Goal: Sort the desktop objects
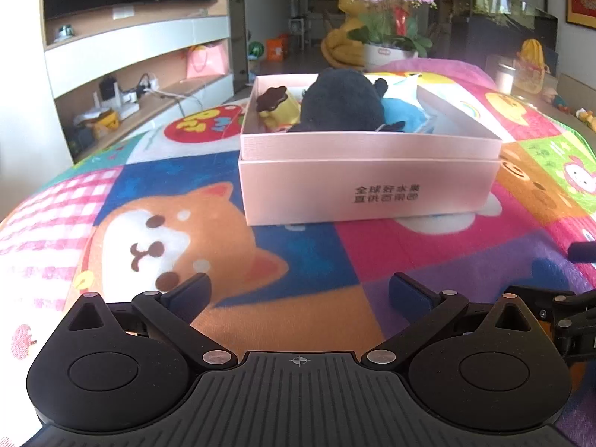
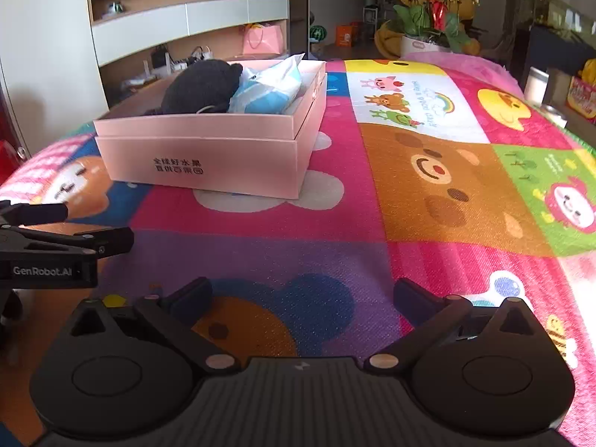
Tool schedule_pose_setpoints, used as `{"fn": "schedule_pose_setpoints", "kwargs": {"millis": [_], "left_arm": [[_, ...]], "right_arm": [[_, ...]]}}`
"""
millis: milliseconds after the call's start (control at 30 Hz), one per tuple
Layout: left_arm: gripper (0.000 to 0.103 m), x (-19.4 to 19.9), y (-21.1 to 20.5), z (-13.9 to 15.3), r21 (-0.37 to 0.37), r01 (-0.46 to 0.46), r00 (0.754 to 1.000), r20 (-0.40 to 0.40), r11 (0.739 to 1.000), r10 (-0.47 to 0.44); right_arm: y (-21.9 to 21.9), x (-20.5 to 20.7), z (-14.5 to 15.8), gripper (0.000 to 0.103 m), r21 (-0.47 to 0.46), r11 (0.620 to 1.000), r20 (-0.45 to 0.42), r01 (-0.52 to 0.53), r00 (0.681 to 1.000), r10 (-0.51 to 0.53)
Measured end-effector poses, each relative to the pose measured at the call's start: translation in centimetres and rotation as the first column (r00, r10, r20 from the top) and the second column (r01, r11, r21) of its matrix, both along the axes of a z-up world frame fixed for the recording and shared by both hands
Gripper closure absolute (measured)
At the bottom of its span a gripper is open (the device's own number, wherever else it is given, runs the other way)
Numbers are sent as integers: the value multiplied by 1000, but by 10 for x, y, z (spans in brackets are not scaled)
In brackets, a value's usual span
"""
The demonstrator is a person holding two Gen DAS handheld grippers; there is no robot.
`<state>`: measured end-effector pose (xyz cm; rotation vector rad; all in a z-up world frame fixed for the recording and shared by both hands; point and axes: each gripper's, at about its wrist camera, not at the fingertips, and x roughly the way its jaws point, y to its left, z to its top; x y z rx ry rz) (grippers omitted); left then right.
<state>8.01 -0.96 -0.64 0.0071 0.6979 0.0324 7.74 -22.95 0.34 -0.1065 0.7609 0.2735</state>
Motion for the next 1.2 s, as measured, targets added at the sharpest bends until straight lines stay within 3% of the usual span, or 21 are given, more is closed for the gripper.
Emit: {"fn": "schedule_pose_setpoints", "kwargs": {"millis": [233,1200], "left_arm": [[0,3,-1,-1,1,-9,1000,1,1000,9],[0,0,-5,0,-8,-10,1000,2,1000,10]], "right_arm": [[1,23,-5,0,33,997,37,70,997,-71],[2,21,-6,0,35,997,57,69,996,-71]]}}
